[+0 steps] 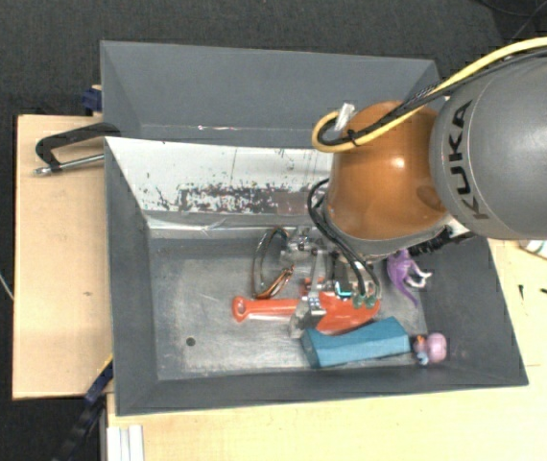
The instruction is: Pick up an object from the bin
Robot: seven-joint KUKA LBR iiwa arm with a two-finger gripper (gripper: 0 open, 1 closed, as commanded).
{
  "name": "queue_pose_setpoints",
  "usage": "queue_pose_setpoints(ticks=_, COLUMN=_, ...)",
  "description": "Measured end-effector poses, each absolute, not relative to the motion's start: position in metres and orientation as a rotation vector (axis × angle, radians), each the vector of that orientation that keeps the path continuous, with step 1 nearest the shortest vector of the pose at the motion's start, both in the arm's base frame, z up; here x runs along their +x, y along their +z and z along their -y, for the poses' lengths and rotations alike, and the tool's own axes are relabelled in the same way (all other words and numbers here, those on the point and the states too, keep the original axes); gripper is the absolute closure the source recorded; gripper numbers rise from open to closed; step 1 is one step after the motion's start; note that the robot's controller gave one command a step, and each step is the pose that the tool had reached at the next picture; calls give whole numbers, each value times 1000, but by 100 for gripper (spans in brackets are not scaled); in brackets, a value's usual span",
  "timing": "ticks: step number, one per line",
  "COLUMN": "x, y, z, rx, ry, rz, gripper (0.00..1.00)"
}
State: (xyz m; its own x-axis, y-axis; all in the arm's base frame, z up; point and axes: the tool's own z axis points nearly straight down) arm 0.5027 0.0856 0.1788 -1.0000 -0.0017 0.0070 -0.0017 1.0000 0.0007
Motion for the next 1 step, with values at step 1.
queue_pose_setpoints(ticks=1, x=505, y=183, z=-85, rx=0, ry=-2, rz=3143, gripper=100)
